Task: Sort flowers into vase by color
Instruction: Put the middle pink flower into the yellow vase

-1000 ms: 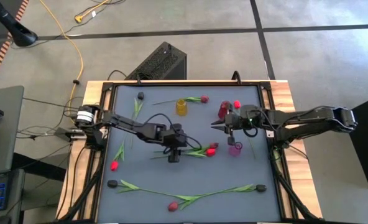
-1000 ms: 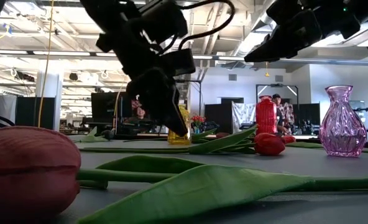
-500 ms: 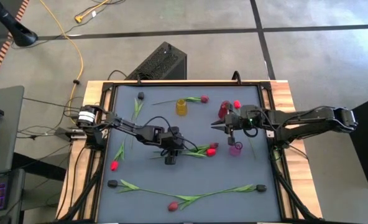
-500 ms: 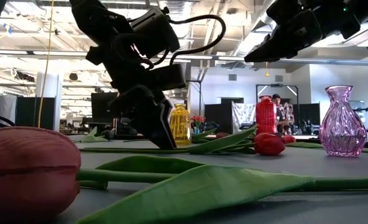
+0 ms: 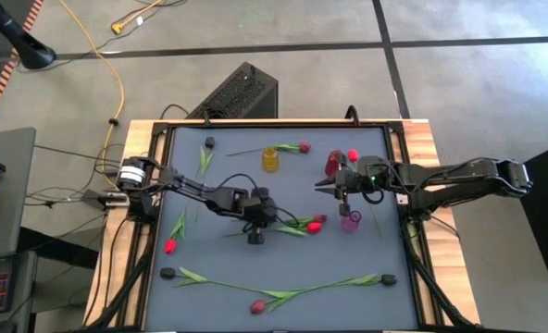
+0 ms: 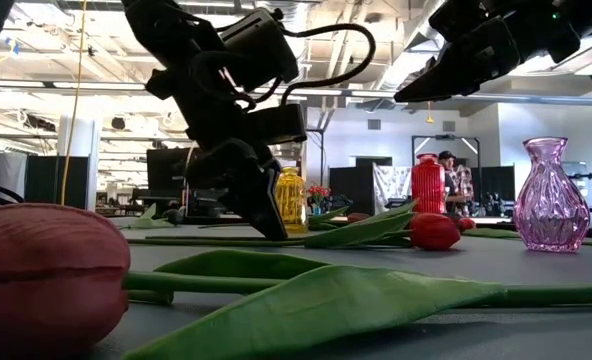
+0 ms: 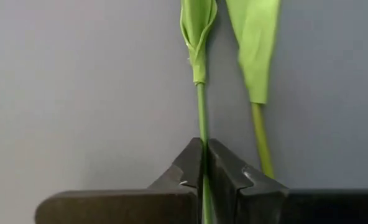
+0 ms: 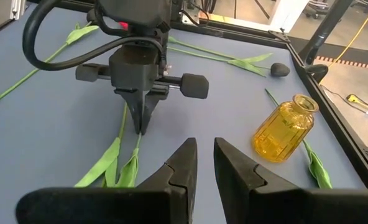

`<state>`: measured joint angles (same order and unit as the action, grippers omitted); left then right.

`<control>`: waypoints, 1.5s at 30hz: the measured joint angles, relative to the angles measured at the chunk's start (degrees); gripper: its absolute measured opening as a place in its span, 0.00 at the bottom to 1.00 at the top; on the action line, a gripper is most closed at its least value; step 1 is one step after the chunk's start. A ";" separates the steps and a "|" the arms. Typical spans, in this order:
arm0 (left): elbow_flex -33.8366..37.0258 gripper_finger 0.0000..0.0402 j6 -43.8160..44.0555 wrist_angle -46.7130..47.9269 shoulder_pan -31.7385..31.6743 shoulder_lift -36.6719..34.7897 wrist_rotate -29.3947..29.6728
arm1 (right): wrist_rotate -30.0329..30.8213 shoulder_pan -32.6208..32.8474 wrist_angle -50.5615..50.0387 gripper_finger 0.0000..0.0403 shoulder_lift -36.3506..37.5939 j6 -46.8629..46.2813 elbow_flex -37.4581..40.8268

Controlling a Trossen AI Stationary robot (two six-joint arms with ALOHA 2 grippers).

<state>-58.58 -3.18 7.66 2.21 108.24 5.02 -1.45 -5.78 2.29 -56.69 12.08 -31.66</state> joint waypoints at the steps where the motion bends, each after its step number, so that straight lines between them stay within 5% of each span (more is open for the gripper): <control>1: -0.37 0.00 -0.60 0.13 -0.03 0.05 0.51 | 0.01 0.00 -0.11 0.20 0.00 0.00 0.00; 18: -1.52 0.00 -2.83 -1.01 -5.55 -12.34 4.86 | 0.00 0.02 -2.75 0.20 0.02 -0.04 0.02; 28: 3.97 0.00 -3.19 -7.94 -10.18 -23.79 6.82 | 0.00 0.04 -3.39 0.20 0.02 -0.07 0.02; 38: 16.85 0.00 -2.51 -50.66 -16.49 -26.76 4.30 | 0.00 0.05 -3.30 0.20 0.02 -0.07 0.04; 45: 21.25 0.00 2.49 -69.15 -20.91 -24.66 4.26 | 0.00 0.07 -3.11 0.20 0.02 -0.05 0.04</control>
<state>-37.32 -0.70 -61.49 -18.71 83.58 9.28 -1.45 -5.72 -0.82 -56.66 12.02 -31.62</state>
